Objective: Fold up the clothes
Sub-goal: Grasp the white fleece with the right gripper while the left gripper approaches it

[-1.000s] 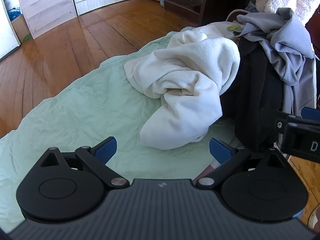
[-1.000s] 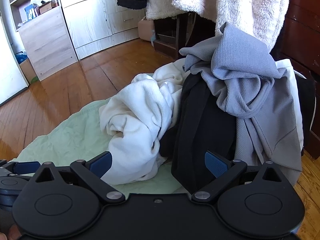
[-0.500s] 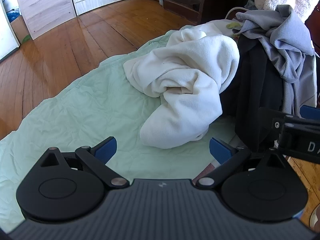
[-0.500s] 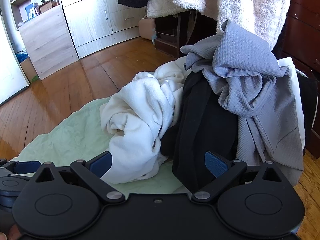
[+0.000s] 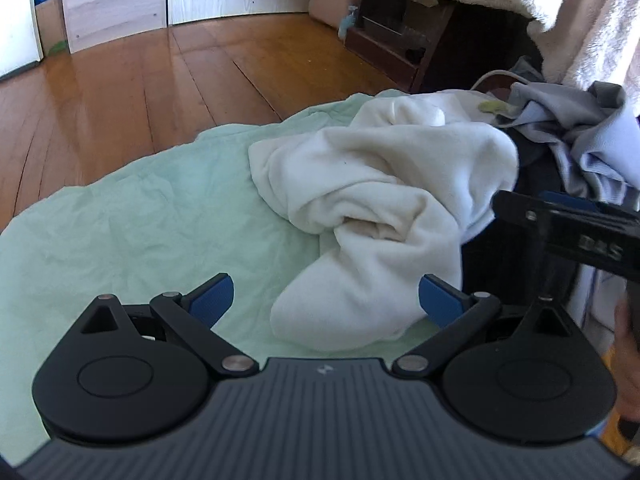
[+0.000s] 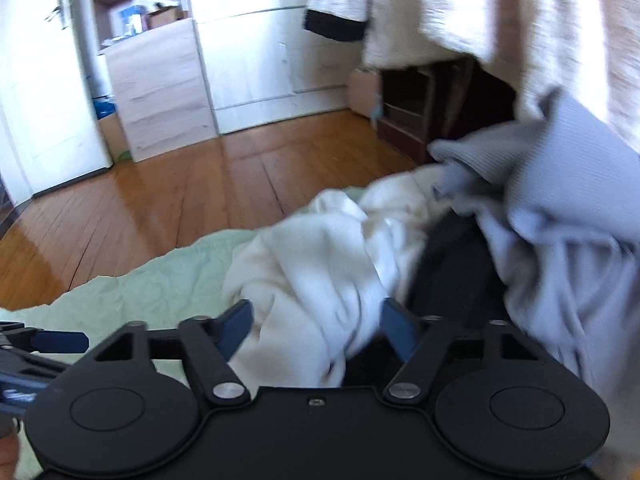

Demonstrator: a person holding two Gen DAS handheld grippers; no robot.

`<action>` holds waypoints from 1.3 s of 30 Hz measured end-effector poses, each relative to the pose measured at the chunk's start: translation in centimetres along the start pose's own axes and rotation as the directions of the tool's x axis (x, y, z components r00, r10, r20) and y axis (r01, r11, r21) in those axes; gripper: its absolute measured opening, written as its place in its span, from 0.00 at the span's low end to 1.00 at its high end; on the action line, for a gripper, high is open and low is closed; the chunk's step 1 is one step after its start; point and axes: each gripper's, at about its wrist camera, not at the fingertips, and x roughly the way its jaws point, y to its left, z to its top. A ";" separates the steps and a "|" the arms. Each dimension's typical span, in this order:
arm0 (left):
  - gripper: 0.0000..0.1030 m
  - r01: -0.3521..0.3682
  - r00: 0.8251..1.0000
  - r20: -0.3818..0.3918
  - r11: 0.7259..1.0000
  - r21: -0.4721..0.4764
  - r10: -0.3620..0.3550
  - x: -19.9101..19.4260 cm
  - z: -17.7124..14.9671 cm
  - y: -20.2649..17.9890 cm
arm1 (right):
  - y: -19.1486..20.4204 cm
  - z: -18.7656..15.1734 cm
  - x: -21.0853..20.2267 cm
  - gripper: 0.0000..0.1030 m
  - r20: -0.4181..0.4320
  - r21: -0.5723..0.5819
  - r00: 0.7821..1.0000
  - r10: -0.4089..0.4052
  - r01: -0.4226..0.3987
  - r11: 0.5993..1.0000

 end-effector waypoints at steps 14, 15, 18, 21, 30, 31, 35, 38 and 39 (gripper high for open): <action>0.87 -0.023 0.988 -0.153 1.000 -0.013 0.021 8.3 -0.9 0.6 | -0.9 3.5 10.6 0.84 -0.019 -0.156 0.993 -0.116 0.111 0.981; 0.87 -0.020 0.987 -0.157 1.000 -0.012 0.018 8.6 -0.9 0.6 | -1.0 3.4 11.1 0.85 -0.030 -0.157 0.993 -0.112 0.106 0.982; 0.87 -0.012 0.986 -0.168 1.000 -0.007 0.011 9.4 -0.9 0.4 | -1.5 3.3 12.7 0.85 -0.076 -0.126 0.996 -0.055 0.045 0.991; 0.87 -0.005 0.984 -0.176 1.000 -0.015 0.002 10.1 -0.9 0.3 | -1.4 3.2 13.5 0.63 -0.097 -0.125 0.995 0.000 -0.012 0.992; 0.87 0.023 0.979 -0.202 0.999 -0.044 -0.032 11.4 -1.4 0.3 | -1.9 2.9 12.3 0.45 -0.116 -0.014 0.991 0.066 -0.068 0.998; 0.87 0.030 0.979 -0.201 0.998 -0.048 -0.039 11.4 -1.5 0.4 | -1.8 2.8 12.1 0.44 -0.119 -0.007 0.989 0.083 -0.084 0.996; 0.87 0.020 0.981 -0.190 0.998 -0.067 -0.033 11.2 -2.2 1.1 | -0.4 2.2 10.6 0.43 -0.132 -0.005 0.978 0.163 -0.165 0.986; 0.87 0.023 0.982 -0.186 0.997 -0.080 -0.038 11.1 -2.6 1.6 | 0.2 2.0 10.3 0.43 -0.135 -0.005 0.975 0.179 -0.181 0.983; 0.87 0.021 0.982 -0.187 0.996 -0.083 -0.037 11.1 -2.6 1.7 | 0.4 1.9 10.3 0.43 -0.136 -0.005 0.974 0.183 -0.186 0.983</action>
